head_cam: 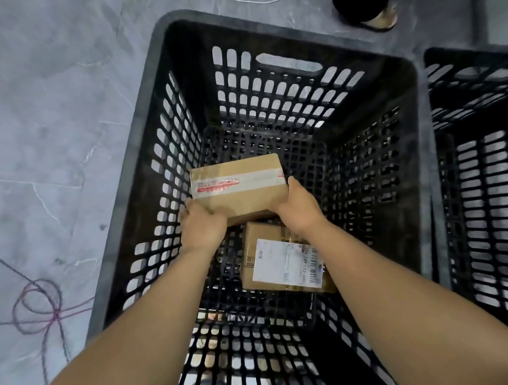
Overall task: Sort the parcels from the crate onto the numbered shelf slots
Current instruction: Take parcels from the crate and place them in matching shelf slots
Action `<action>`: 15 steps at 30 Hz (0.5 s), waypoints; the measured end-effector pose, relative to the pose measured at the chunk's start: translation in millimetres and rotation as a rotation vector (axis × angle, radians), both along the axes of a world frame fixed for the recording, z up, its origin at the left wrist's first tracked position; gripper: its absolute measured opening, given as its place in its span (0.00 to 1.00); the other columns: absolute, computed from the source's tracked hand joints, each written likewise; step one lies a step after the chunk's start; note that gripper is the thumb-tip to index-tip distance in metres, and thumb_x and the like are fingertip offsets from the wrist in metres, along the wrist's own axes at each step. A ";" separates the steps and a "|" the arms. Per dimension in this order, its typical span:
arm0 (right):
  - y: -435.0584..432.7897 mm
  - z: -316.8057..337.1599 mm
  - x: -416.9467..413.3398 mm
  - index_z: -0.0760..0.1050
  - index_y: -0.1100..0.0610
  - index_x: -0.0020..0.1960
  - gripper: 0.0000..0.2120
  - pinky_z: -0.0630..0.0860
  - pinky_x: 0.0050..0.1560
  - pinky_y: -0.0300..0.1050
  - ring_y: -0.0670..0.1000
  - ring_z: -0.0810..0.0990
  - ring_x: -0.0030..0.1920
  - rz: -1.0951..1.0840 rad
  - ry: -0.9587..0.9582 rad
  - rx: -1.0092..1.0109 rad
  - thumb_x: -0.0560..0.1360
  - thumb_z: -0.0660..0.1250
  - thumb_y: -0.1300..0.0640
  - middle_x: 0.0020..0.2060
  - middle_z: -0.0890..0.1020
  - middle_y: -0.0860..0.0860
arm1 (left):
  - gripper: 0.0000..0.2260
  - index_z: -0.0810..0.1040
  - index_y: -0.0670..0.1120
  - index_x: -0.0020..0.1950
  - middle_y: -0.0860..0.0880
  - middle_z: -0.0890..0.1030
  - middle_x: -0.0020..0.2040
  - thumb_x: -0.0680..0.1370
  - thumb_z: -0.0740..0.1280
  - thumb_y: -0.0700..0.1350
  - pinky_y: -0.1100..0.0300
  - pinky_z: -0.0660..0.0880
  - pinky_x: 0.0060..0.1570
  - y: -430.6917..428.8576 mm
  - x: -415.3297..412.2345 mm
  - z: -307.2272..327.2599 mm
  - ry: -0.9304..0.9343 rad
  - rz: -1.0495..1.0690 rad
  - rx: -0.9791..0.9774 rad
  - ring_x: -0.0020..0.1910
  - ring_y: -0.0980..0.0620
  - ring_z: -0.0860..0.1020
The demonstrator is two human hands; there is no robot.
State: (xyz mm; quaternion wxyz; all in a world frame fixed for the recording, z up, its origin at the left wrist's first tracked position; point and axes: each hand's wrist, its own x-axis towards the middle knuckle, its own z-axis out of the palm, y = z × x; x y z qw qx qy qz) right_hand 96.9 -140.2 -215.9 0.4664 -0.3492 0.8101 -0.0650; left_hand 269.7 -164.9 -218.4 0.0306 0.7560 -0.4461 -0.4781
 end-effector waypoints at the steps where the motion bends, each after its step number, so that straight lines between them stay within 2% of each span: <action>1: 0.3 7.8 -1.7 0.52 0.59 0.78 0.34 0.69 0.60 0.44 0.56 0.69 0.68 -0.014 -0.002 -0.024 0.76 0.63 0.56 0.73 0.65 0.56 | 0.31 0.57 0.40 0.75 0.40 0.60 0.71 0.76 0.65 0.48 0.50 0.67 0.66 -0.2 -1.1 8.1 -0.006 0.015 -0.002 0.68 0.40 0.66; 3: 2.2 28.5 -4.7 0.54 0.60 0.77 0.31 0.67 0.58 0.42 0.57 0.68 0.69 -0.028 0.022 -0.075 0.78 0.60 0.53 0.73 0.62 0.57 | 0.31 0.56 0.39 0.75 0.40 0.57 0.73 0.76 0.64 0.47 0.49 0.66 0.67 -0.5 -4.9 32.4 -0.002 0.035 -0.020 0.68 0.40 0.65; 4: 3.6 40.5 -7.0 0.56 0.61 0.76 0.29 0.67 0.57 0.44 0.58 0.68 0.68 -0.036 0.037 -0.092 0.79 0.58 0.51 0.73 0.63 0.58 | 0.30 0.57 0.39 0.75 0.41 0.56 0.73 0.77 0.63 0.47 0.53 0.66 0.66 -0.7 -7.1 47.1 0.012 0.045 -0.042 0.67 0.41 0.66; 6: 5.8 68.1 -11.3 0.62 0.62 0.73 0.26 0.69 0.54 0.47 0.58 0.71 0.63 -0.077 0.055 -0.125 0.80 0.56 0.48 0.68 0.66 0.58 | 0.23 0.62 0.39 0.71 0.43 0.58 0.70 0.78 0.62 0.45 0.60 0.64 0.58 -0.6 -11.1 82.0 0.055 0.056 -0.108 0.60 0.45 0.69; 9: 9.1 121.8 -16.8 0.70 0.57 0.67 0.21 0.70 0.47 0.46 0.53 0.75 0.52 -0.217 0.007 -0.244 0.79 0.57 0.46 0.60 0.73 0.56 | 0.20 0.64 0.42 0.70 0.45 0.61 0.66 0.79 0.61 0.43 0.61 0.63 0.54 -0.5 -14.0 139.4 0.127 0.066 -0.202 0.53 0.51 0.67; 12: 17.1 182.2 -16.1 0.69 0.51 0.60 0.12 0.72 0.44 0.41 0.45 0.75 0.47 -0.413 -0.220 -0.380 0.79 0.61 0.48 0.51 0.77 0.50 | 0.23 0.62 0.44 0.71 0.48 0.61 0.61 0.78 0.63 0.44 0.60 0.64 0.56 0.6 -10.0 195.5 0.168 0.064 -0.307 0.55 0.51 0.67; 15: 27.8 229.3 -8.7 0.67 0.49 0.56 0.12 0.76 0.55 0.48 0.48 0.78 0.51 -0.551 -0.457 -0.400 0.76 0.67 0.51 0.52 0.77 0.50 | 0.24 0.62 0.44 0.71 0.50 0.60 0.59 0.77 0.64 0.44 0.59 0.65 0.56 2.7 -2.0 244.4 0.193 0.046 -0.386 0.56 0.51 0.68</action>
